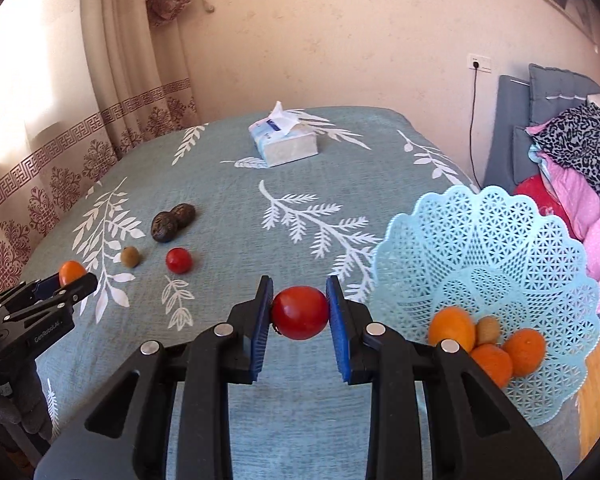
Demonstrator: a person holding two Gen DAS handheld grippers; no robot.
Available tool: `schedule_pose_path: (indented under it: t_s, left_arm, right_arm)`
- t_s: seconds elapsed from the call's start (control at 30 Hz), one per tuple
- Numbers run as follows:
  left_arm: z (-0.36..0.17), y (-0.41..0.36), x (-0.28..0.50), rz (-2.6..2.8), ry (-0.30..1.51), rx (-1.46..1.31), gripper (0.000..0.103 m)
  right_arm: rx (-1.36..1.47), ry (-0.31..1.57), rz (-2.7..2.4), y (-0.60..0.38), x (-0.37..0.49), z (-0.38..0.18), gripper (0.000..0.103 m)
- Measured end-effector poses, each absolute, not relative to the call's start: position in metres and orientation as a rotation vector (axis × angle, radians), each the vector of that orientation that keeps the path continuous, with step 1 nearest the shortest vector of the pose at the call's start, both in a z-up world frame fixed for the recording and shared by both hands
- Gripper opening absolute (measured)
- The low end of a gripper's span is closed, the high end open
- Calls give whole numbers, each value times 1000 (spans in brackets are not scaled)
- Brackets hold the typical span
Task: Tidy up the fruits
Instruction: 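Carry the orange and tomato to the blue basket and release both inside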
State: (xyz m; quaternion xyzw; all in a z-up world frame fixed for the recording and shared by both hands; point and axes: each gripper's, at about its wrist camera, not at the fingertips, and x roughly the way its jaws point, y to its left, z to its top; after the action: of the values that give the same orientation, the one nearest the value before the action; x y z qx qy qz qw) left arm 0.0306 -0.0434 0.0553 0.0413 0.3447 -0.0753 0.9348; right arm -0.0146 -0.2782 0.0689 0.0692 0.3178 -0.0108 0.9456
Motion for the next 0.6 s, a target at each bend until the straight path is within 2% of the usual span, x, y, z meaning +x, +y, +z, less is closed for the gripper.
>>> schedule_pose_path:
  t_s: [0.47, 0.57, 0.6]
  left_arm:
    - [62, -110, 24, -277, 694, 168, 42]
    - [63, -125, 25, -306, 695, 180, 42]
    - [63, -131, 25, -317, 694, 186, 42]
  right_arm:
    - [228, 636, -226, -362, -19, 56, 28]
    - [241, 633, -252, -371, -19, 55, 29]
    - [250, 631, -263, -374, -20, 55, 34]
